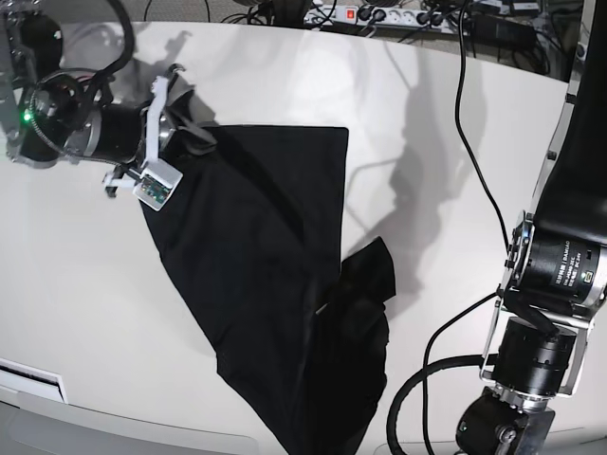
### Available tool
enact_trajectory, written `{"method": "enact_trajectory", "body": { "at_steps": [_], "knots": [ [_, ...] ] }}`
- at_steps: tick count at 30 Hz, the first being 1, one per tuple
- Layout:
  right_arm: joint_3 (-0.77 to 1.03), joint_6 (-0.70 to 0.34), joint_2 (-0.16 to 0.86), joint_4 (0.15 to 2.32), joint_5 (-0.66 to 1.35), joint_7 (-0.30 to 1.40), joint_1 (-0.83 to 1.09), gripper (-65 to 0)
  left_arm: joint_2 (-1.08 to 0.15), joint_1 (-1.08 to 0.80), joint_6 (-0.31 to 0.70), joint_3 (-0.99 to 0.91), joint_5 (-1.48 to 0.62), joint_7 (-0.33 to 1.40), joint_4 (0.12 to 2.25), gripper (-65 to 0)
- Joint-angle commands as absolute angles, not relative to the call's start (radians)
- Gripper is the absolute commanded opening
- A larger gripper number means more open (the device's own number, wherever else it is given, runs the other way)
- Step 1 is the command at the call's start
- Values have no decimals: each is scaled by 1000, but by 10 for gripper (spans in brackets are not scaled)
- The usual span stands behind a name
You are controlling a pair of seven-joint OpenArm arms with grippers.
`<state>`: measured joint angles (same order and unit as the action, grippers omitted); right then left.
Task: Layout the t-shirt on the table in an organized manner, then fold the t-shirt properly
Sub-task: 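Grasp the shirt collar with the right gripper and pull it outward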
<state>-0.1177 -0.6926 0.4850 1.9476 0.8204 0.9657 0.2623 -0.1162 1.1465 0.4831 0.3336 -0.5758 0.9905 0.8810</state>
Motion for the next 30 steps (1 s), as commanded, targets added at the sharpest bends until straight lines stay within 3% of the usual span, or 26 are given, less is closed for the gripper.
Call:
{"method": "enact_trajectory", "body": {
  "at_steps": [1, 7, 15, 25, 26, 29, 30],
  "knots": [
    [-113, -698, 468, 1964, 851, 943, 259, -650, -113, 1188, 486, 327, -590, 965, 894, -650],
    [-215, -698, 337, 1964, 838, 947, 272, -650, -116, 1183, 486, 327, -589, 966, 894, -650],
    [-476, -698, 193, 1963, 540, 865, 268, -650, -116, 1183, 486, 327, -590, 966, 894, -650],
    [-577, -698, 14, 1961, 333, 779, 215, -650, -115, 1129, 486, 327, -604, 977, 894, -643],
    [-577, -694, 7, 1961, 327, 779, 207, -613, -119, 1124, 485, 327, -604, 981, 894, -561],
    [-576, -649, 6, 1962, 308, 786, 181, -353, -131, 1116, 474, 327, -604, 998, 894, -254],
    [-576, -646, 7, 1962, 309, 801, 171, -297, -138, 1117, 452, 327, -604, 999, 894, -194]
  ]
}}
